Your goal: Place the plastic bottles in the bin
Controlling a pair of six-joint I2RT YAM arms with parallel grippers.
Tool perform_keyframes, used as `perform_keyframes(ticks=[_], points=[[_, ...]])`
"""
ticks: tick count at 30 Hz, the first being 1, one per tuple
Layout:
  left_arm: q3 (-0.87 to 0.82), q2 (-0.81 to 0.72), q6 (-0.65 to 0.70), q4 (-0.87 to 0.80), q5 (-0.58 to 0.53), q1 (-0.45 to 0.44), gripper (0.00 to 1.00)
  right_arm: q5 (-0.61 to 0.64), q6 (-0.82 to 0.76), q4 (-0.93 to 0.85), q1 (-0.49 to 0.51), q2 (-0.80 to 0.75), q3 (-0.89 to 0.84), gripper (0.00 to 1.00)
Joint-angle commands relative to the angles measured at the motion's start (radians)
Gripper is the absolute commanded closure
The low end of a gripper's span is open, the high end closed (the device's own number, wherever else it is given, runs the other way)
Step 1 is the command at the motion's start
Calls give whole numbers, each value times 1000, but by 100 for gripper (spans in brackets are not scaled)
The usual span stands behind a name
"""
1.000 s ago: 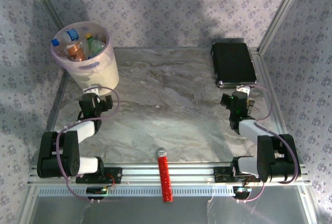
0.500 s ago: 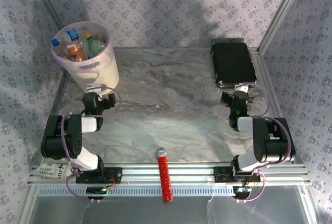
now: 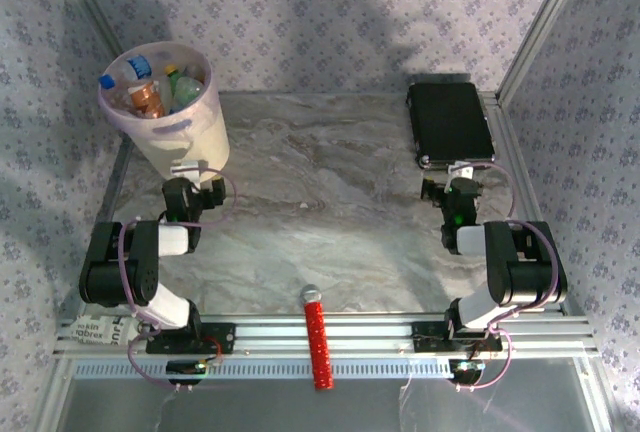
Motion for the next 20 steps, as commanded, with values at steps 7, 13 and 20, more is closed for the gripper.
perform_keyframes(ticks=[7, 13, 20], points=[[2, 10, 7, 49, 0, -2, 0, -8, -11, 27, -5, 2, -2, 1], [2, 10, 7, 49, 0, -3, 0, -6, -12, 22, -4, 3, 2, 1], [3, 11, 7, 46, 1, -2, 0, -12, -12, 29, -4, 0, 0, 1]])
